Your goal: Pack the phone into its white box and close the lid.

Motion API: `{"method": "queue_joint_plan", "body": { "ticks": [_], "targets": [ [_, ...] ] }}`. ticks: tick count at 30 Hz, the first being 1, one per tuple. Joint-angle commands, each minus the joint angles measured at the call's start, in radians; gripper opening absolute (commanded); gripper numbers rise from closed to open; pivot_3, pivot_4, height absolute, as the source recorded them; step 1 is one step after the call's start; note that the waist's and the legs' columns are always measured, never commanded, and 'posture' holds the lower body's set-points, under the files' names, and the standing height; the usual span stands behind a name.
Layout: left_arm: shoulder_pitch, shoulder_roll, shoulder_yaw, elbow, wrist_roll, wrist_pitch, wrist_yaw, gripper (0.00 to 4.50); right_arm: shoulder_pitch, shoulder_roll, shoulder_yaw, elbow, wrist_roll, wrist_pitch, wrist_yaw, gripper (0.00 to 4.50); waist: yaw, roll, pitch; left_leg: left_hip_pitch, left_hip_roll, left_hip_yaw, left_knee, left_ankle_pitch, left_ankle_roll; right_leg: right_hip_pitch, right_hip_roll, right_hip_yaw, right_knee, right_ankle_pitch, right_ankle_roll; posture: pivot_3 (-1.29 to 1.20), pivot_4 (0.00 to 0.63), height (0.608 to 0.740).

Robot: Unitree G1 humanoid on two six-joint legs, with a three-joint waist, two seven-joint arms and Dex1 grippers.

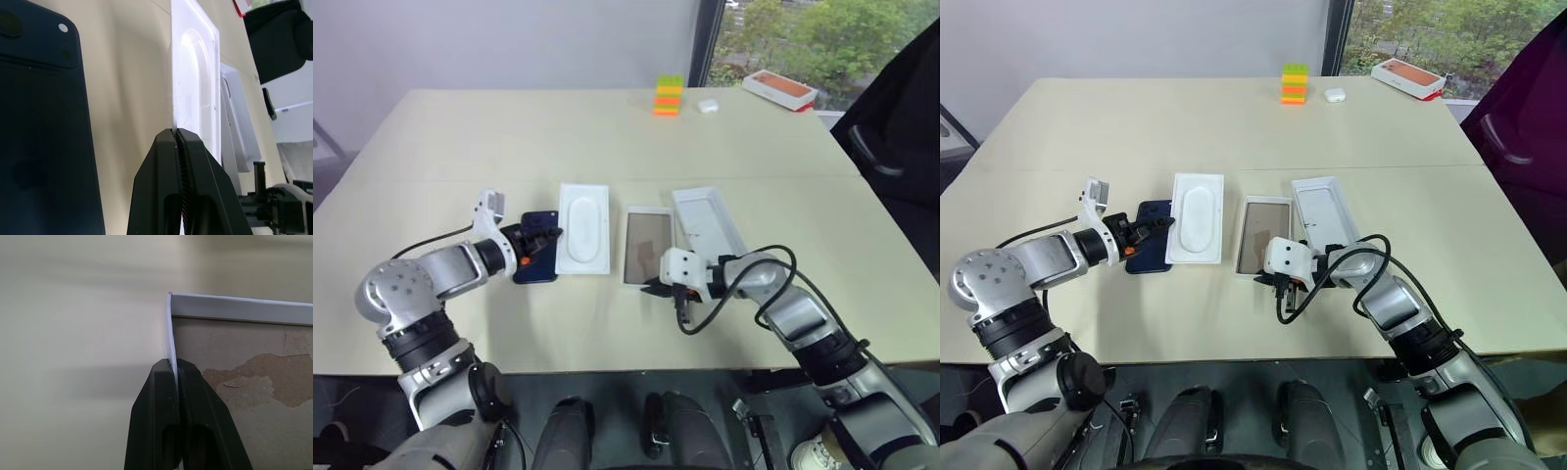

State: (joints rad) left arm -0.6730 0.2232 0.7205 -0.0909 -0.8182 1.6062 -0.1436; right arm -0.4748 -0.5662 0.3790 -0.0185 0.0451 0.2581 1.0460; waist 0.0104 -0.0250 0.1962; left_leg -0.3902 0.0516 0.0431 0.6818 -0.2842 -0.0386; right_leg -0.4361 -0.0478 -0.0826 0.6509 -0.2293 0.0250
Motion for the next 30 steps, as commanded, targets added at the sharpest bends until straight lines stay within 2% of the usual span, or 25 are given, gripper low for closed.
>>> {"method": "queue_joint_plan", "body": {
  "ticks": [1,4,13,16,19,23,30],
  "targets": [
    [-0.093,-0.012,0.044,-0.015,-0.056,0.008,0.060,0.00,0.019,0.028,0.000,-0.052,0.037,-0.029,0.024,0.07,0.000,0.000,0.000,0.000,0.000,0.000,0.000,0.000,0.000,0.000,0.000,0.000,0.000,0.000,0.001,0.00,0.150,0.740],
    [-0.103,-0.007,0.023,-0.011,-0.103,0.008,0.097,0.00,0.037,0.044,0.019,-0.071,0.039,-0.055,0.041,0.07,-0.004,0.000,0.000,0.000,0.000,0.000,0.000,0.000,0.000,0.000,0.000,0.000,0.000,0.000,0.001,0.00,0.150,0.740],
    [0.033,-0.033,-0.049,0.009,-0.273,0.008,0.221,0.00,0.019,0.100,0.046,-0.051,0.029,-0.028,0.039,0.07,-0.021,0.000,0.000,0.000,0.000,-0.001,-0.001,0.002,-0.003,0.000,0.000,0.000,0.001,0.000,0.000,0.00,0.150,0.740],
    [0.026,-0.071,-0.020,0.020,-0.321,0.008,0.286,0.00,0.016,0.098,0.037,-0.048,0.035,-0.024,0.048,0.83,-0.019,0.000,0.000,0.000,0.000,-0.001,-0.001,0.002,-0.003,0.000,-0.001,0.000,0.001,0.000,0.000,0.00,0.150,0.740],
    [0.027,-0.102,-0.015,0.006,-0.370,0.008,0.349,0.00,0.019,0.082,0.013,-0.063,0.042,-0.034,0.048,2.33,-0.018,-0.001,0.000,0.000,0.000,-0.001,-0.001,0.002,-0.003,0.000,-0.001,0.000,0.000,0.000,0.000,0.00,0.150,0.740],
    [0.046,-0.123,-0.021,-0.015,-0.448,0.008,0.428,0.00,0.022,0.058,-0.044,-0.122,0.115,0.020,0.077,2.33,-0.019,-0.001,0.000,0.000,-0.001,0.000,-0.001,0.002,-0.003,0.000,-0.002,0.000,0.000,0.000,0.000,0.00,0.150,0.740],
    [0.089,-0.145,-0.047,-0.070,-0.518,-0.006,0.539,0.00,0.069,-0.093,-0.234,-0.178,0.302,0.084,0.186,2.33,-0.017,-0.001,0.000,0.000,-0.001,-0.001,-0.001,0.002,-0.003,0.001,-0.001,0.000,0.000,0.000,0.000,0.00,0.150,0.740]
  ]
}}
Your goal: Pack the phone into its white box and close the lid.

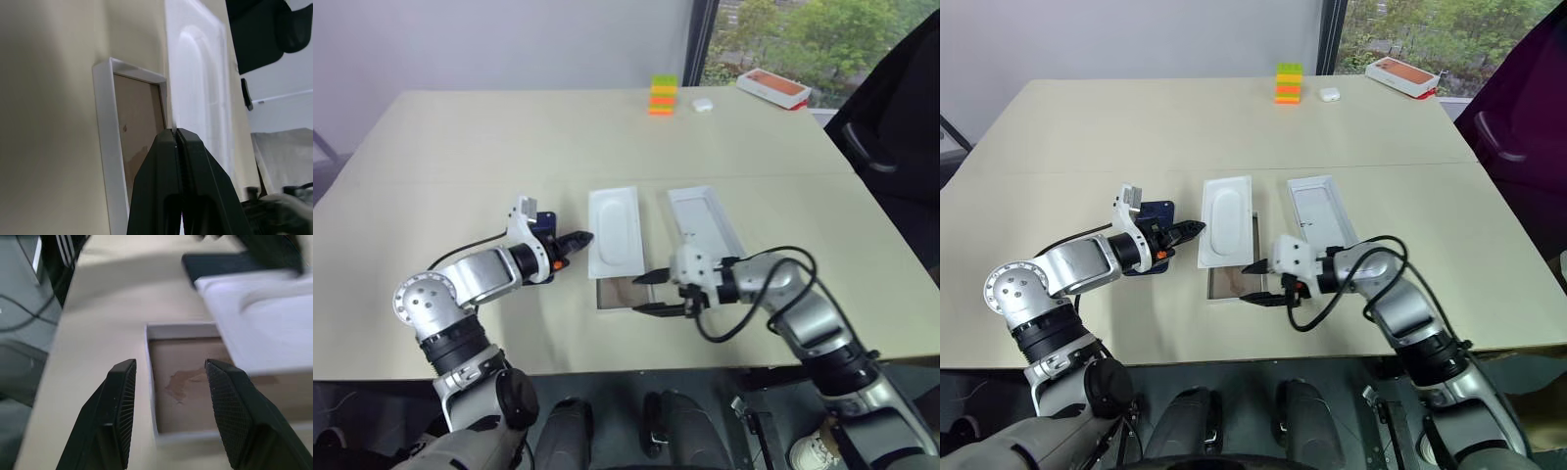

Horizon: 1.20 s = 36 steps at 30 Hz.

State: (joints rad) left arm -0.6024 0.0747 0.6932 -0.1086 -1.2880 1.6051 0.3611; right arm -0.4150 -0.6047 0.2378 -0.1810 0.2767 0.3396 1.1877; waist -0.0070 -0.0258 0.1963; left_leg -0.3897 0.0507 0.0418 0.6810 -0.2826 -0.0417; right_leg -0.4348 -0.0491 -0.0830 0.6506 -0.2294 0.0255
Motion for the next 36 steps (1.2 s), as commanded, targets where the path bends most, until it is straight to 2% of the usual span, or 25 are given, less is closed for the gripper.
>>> {"method": "queue_joint_plan", "body": {
  "ticks": [1,5,14,23,26,30,36],
  "targets": [
    [0.027,0.006,-0.031,-0.058,-0.058,-0.013,0.046,0.00,0.010,-0.071,-0.111,-0.007,0.082,0.002,0.052,2.33,0.000,0.000,0.000,0.000,0.000,0.000,0.000,0.000,0.000,0.000,0.000,0.000,0.000,0.000,0.000,0.00,0.150,0.740],
    [0.067,0.021,-0.068,-0.041,-0.104,-0.014,0.069,0.00,-0.001,-0.104,-0.136,0.064,0.060,-0.047,0.053,2.33,-0.001,-0.001,0.000,0.000,0.000,0.000,0.000,0.000,0.000,0.000,0.001,0.000,-0.001,-0.001,0.001,0.00,0.150,0.740],
    [0.135,0.069,-0.207,-0.047,-0.255,-0.120,0.175,0.00,-0.050,-0.066,-0.130,0.165,0.016,-0.129,0.012,2.33,0.001,-0.001,0.000,0.000,0.000,0.000,-0.001,0.000,0.000,0.000,0.000,0.000,-0.001,0.000,0.000,0.00,0.150,0.740],
    [0.189,0.209,-0.366,-0.066,-0.414,-0.306,0.252,0.00,-0.059,-0.049,-0.118,0.217,-0.026,-0.199,0.003,2.33,0.012,-0.001,0.000,0.000,0.000,0.000,-0.001,0.000,0.000,0.000,0.000,0.000,-0.001,0.000,0.000,0.00,0.150,0.740],
    [0.198,0.249,-0.410,-0.068,-0.459,-0.358,0.257,0.96,-0.065,-0.043,-0.119,0.223,-0.029,-0.206,0.000,2.38,0.019,-0.001,0.000,0.000,0.000,0.001,-0.001,0.000,0.000,0.000,0.000,0.001,-0.001,0.000,-0.001,0.00,0.150,0.740],
    [0.209,0.305,-0.471,-0.073,-0.508,-0.410,0.255,2.92,-0.067,-0.035,-0.113,0.225,-0.038,-0.214,-0.002,2.38,0.021,0.000,0.000,0.000,0.000,0.001,-0.001,0.000,0.000,0.000,0.000,0.000,-0.001,0.000,-0.001,0.00,0.150,0.740],
    [0.196,0.390,-0.527,-0.095,-0.557,-0.473,0.215,2.92,-0.073,-0.021,-0.106,0.223,-0.035,-0.204,-0.015,2.38,0.020,0.000,0.000,0.000,0.000,0.001,-0.001,0.000,0.000,0.000,0.000,0.000,-0.001,0.000,-0.001,0.00,0.150,0.740]
  ]
}}
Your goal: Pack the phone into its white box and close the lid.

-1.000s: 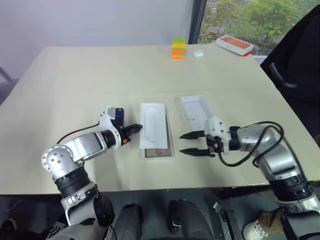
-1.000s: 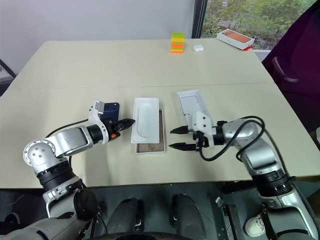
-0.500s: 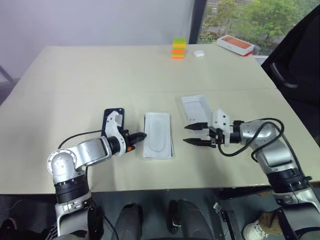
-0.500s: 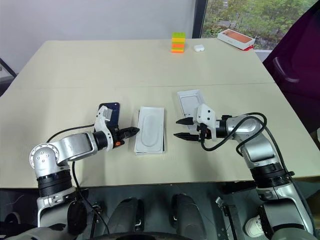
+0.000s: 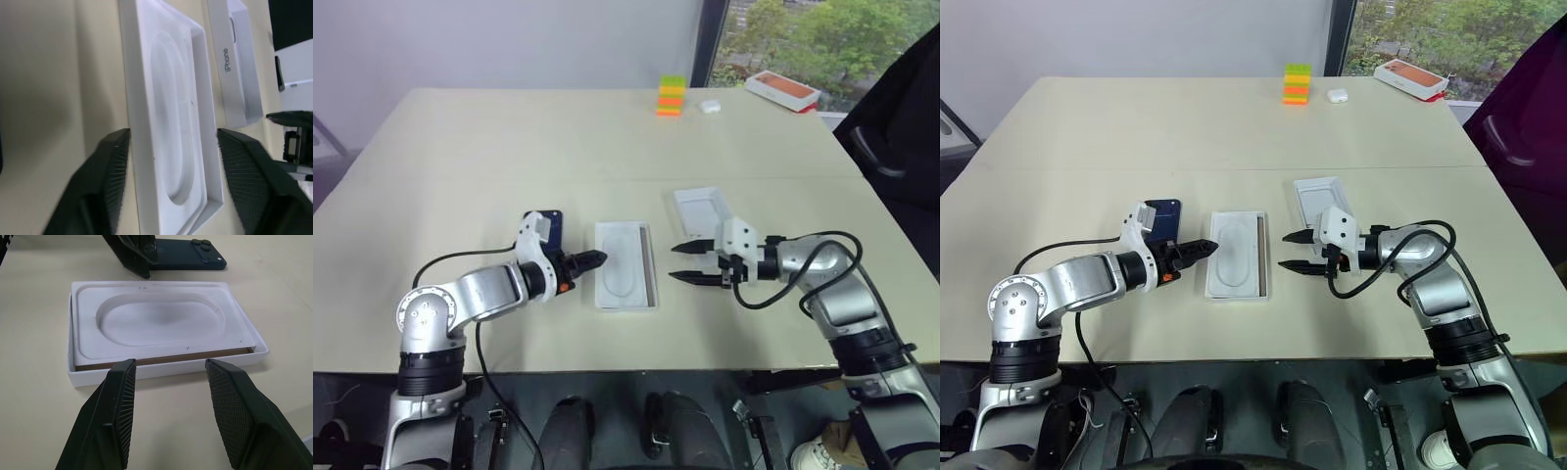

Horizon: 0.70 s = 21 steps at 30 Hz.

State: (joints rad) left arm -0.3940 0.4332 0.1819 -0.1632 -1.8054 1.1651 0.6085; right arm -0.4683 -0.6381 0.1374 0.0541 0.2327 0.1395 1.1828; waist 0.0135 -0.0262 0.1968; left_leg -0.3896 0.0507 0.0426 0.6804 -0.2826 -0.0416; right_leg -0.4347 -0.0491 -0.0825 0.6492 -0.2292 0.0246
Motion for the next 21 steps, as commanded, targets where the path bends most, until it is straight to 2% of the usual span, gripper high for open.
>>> {"method": "queue_joint_plan", "body": {
  "ticks": [1,10,14,16,19,21],
  "targets": [
    [-0.015,0.044,-0.022,-0.041,-0.041,-0.041,-0.040,2.92,-0.022,0.017,-0.003,-0.011,0.007,-0.003,-0.013,2.38,-0.001,0.000,0.000,0.000,0.000,0.000,0.000,0.000,0.000,0.000,0.000,0.000,0.000,0.000,0.000,0.00,0.150,0.740],
    [-0.048,0.130,-0.103,-0.057,0.008,-0.038,-0.165,2.92,-0.051,0.068,-0.006,-0.012,0.016,0.036,-0.055,2.38,0.000,0.000,0.000,0.000,0.000,0.000,0.000,0.000,0.000,0.000,0.000,0.000,-0.001,0.000,0.000,0.00,0.150,0.740],
    [-0.015,0.253,-0.079,-0.133,0.176,-0.029,-0.360,2.92,-0.066,0.114,0.008,-0.050,0.012,0.089,-0.112,2.38,-0.005,0.001,0.000,0.000,0.000,0.000,-0.001,0.000,0.000,-0.001,0.001,0.000,-0.001,0.000,0.000,0.00,0.150,0.740],
    [0.003,0.284,-0.067,-0.164,0.256,-0.060,-0.451,2.92,-0.068,0.127,0.015,-0.058,-0.003,0.097,-0.137,2.38,-0.005,0.002,0.001,0.000,0.001,0.000,-0.003,0.000,0.000,-0.002,0.002,0.000,-0.001,0.000,0.000,0.00,0.150,0.740],
    [0.058,0.358,-0.022,-0.192,0.476,-0.192,-0.668,2.96,-0.086,0.172,0.039,-0.095,-0.011,0.142,-0.192,1.49,-0.003,0.002,0.001,-0.001,0.001,0.000,-0.004,0.000,-0.001,-0.004,0.002,-0.001,-0.001,0.000,0.000,0.00,0.150,0.740],
    [0.119,0.408,-0.006,-0.192,0.597,-0.273,-0.814,2.96,-0.100,0.197,0.071,-0.100,-0.048,0.170,-0.233,0.55,-0.009,0.002,0.001,-0.002,0.001,0.002,-0.005,0.001,-0.001,-0.006,0.002,0.000,-0.001,0.000,-0.001,0.00,0.150,0.740]
  ]
}}
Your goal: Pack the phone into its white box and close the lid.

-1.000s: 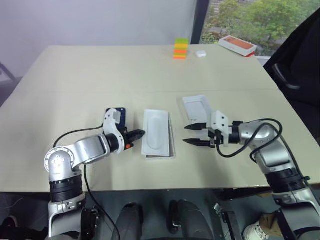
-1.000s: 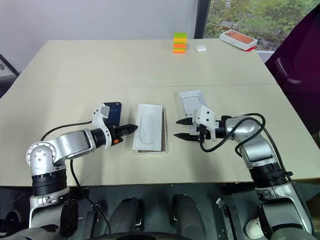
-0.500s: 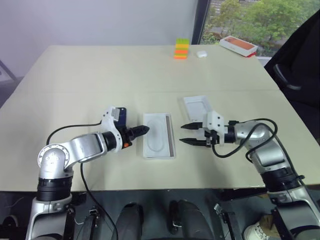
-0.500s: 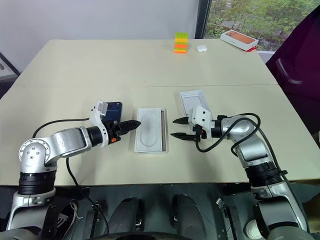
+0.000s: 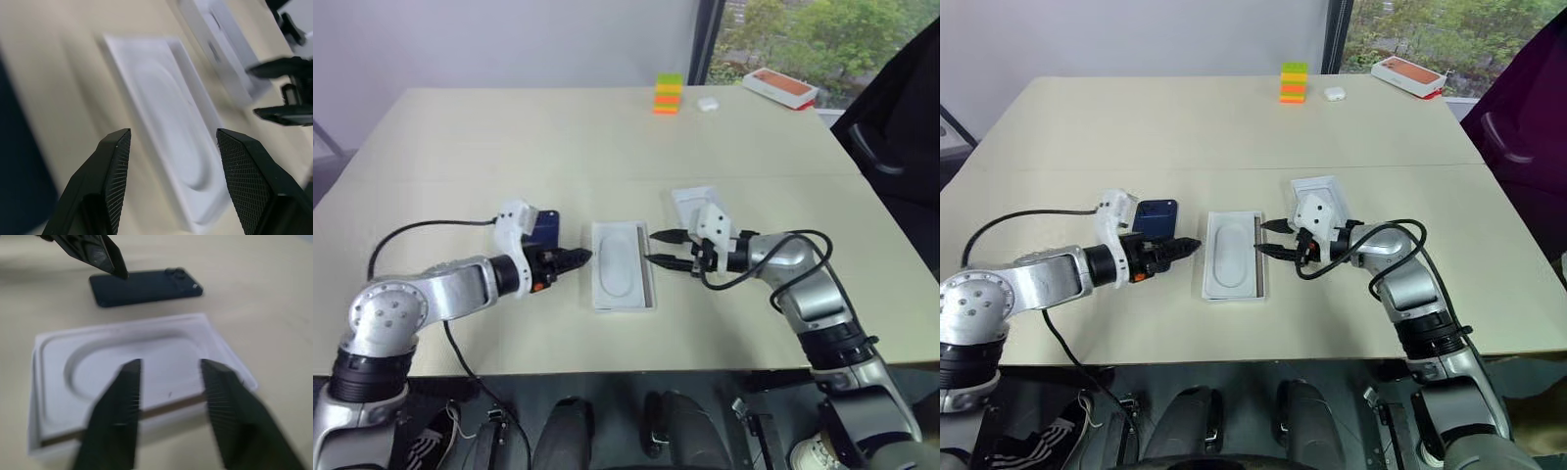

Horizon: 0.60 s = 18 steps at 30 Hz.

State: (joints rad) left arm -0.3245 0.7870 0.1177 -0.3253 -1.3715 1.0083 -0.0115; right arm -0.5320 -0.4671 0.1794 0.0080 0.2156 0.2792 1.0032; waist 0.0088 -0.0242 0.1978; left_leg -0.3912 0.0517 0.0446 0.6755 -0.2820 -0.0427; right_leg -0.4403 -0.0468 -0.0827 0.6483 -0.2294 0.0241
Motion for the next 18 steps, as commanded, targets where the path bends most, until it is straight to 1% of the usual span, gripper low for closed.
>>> {"method": "queue_joint_plan", "body": {
  "ticks": [1,4,7,11,15,18],
  "targets": [
    [0.085,0.072,0.061,-0.033,0.235,-0.176,-0.264,2.96,-0.041,0.034,0.047,-0.058,-0.048,0.043,-0.067,0.03,-0.004,0.001,0.000,0.000,0.000,0.001,-0.001,0.000,0.000,-0.001,0.000,0.001,0.000,0.000,0.000,0.00,0.150,0.740],
    [0.178,0.079,0.067,-0.036,0.421,-0.361,-0.421,2.96,-0.059,0.044,0.095,-0.058,-0.102,0.078,-0.104,0.03,0.000,0.000,0.000,0.000,0.000,0.002,-0.005,0.000,-0.001,-0.002,-0.001,0.001,-0.002,-0.001,-0.002,0.00,0.150,0.740],
    [0.235,0.069,0.070,-0.026,0.541,-0.467,-0.500,2.96,-0.084,0.074,0.118,-0.056,-0.121,0.120,-0.141,0.03,0.004,0.000,0.000,-0.001,-0.001,0.003,-0.008,0.001,-0.001,-0.004,-0.002,0.001,-0.004,-0.001,-0.001,0.00,0.150,0.740],
    [0.260,0.029,0.085,-0.013,0.612,-0.529,-0.553,2.96,-0.100,0.076,0.209,-0.057,-0.221,0.128,-0.168,0.03,0.004,0.000,0.000,-0.002,-0.001,0.003,-0.009,0.001,-0.001,-0.004,-0.002,0.001,-0.005,0.000,0.000,0.00,0.150,0.740],
    [0.266,0.006,0.087,-0.011,0.650,-0.533,-0.583,2.96,-0.091,0.072,0.248,-0.058,-0.246,0.145,-0.154,0.03,0.002,0.000,0.000,-0.002,0.000,0.003,-0.009,0.001,-0.001,-0.004,-0.002,0.001,-0.005,0.000,0.000,0.00,0.150,0.740],
    [0.264,-0.012,0.089,-0.016,0.665,-0.526,-0.590,2.96,-0.082,0.049,0.287,-0.053,-0.296,0.143,-0.153,0.03,0.002,0.000,0.000,-0.001,0.000,0.003,-0.009,0.001,-0.001,-0.004,-0.002,0.001,-0.004,0.000,0.001,0.00,0.150,0.740]
  ]
}}
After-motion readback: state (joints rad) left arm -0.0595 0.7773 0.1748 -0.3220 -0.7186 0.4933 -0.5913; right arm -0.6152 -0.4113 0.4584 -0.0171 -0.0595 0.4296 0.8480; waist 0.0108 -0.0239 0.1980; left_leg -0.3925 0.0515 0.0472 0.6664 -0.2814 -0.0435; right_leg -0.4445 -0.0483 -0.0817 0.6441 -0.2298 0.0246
